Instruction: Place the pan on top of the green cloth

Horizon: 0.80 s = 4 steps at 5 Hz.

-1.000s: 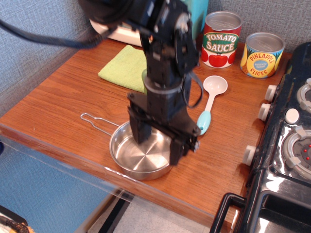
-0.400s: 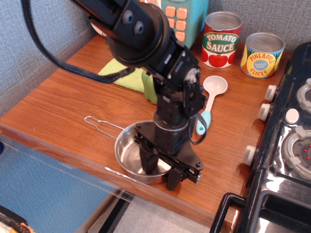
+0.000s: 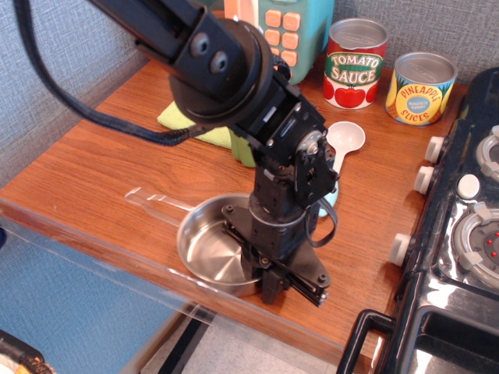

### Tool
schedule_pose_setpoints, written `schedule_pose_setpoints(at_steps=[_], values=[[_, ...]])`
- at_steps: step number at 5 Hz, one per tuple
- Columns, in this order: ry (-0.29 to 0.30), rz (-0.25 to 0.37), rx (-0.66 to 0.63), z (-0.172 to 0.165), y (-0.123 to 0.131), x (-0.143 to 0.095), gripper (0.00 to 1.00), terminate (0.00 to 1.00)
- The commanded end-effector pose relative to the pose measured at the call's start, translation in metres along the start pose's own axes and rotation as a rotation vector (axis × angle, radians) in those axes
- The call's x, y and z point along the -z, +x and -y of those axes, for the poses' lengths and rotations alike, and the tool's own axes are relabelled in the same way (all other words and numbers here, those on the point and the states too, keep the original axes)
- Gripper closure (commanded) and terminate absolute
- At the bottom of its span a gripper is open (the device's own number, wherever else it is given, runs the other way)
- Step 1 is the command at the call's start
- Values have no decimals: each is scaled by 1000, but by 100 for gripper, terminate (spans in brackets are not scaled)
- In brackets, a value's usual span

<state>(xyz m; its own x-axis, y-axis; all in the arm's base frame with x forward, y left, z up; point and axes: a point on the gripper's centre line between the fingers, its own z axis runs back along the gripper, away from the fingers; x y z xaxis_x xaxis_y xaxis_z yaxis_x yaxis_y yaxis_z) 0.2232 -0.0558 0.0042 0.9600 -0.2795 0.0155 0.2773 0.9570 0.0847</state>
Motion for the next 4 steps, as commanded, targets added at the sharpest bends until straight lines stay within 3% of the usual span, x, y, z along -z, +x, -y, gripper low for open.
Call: schedule_pose_setpoints(at_steps=[1,2,3,4], values=[[12,118,-88,-7,-8,-43,100,0],[57,204,-139,-21,-4,-79,100,0],[108,218,-184,-72,12,-106,100,0],[119,198,-239,-124,34,-109,100,0]])
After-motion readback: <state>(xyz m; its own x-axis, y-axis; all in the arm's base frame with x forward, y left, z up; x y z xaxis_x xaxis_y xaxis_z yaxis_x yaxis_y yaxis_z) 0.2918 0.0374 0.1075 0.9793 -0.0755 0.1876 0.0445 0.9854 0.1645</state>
